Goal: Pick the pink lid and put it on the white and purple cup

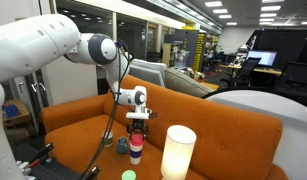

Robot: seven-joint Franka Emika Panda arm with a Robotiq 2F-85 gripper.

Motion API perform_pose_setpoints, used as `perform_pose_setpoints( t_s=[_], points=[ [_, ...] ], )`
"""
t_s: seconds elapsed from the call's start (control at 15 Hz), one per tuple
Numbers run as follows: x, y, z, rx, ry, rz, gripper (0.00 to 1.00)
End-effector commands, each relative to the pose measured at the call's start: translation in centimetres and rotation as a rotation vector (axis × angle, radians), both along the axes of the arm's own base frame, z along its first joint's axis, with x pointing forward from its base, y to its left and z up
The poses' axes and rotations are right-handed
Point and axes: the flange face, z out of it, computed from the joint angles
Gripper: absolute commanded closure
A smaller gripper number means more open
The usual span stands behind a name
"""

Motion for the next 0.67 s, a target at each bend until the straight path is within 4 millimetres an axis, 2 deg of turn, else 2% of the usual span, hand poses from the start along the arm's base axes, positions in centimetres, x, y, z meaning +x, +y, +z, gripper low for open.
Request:
perform_pose_setpoints(
  t_s=[0.0,0.4,0.47,0.6],
  points=[
    [0.05,-0.04,-0.23,0.041,0.027,-0.01,0.39],
    [-0.6,-0.73,-1.17,0.047,0.055,-0.036,0.39],
    [-0.52,-0.82,-1.05,0.046,0.054,-0.048,0.04],
    [-0.24,-1.01,-0.58,0.053,0.035,-0.055,0.0]
  ],
)
